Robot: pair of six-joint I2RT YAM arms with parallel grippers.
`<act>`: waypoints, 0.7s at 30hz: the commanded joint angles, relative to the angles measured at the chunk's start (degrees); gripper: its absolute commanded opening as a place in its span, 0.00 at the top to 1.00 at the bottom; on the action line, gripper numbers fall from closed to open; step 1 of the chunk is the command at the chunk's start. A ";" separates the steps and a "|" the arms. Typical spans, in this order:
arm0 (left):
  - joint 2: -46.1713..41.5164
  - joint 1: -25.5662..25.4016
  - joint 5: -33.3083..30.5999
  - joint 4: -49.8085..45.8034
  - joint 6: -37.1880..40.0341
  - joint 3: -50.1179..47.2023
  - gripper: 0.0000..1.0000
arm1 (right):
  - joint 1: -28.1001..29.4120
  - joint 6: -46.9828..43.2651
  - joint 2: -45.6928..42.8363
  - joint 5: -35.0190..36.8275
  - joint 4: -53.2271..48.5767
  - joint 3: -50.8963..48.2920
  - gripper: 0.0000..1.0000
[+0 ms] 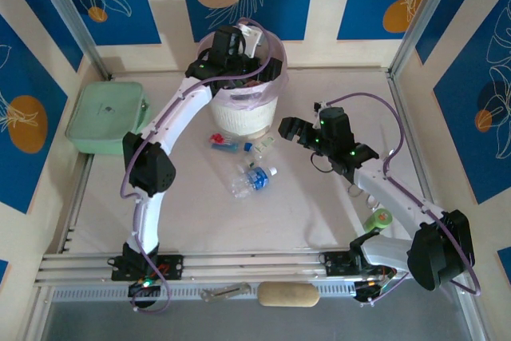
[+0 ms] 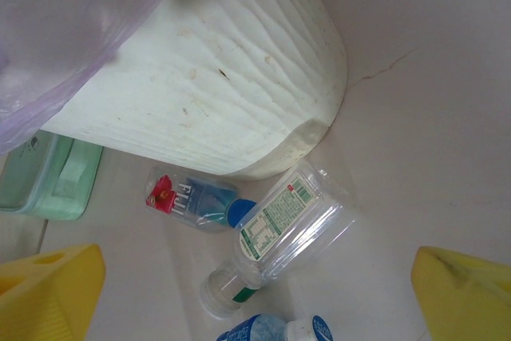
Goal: Put the plastic bottles in the bin
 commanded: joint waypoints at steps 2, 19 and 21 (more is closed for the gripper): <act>-3.47 -0.15 0.05 -1.21 0.21 0.49 0.00 | 0.08 0.56 0.31 -0.87 0.24 0.72 0.01; -35.79 -0.06 -9.19 22.67 -5.78 -43.89 0.01 | 11.46 6.12 3.67 1.02 -13.94 2.94 0.01; -40.43 -0.06 -11.92 25.98 -7.40 -52.10 0.01 | 14.12 8.85 4.66 1.89 -16.14 2.74 0.01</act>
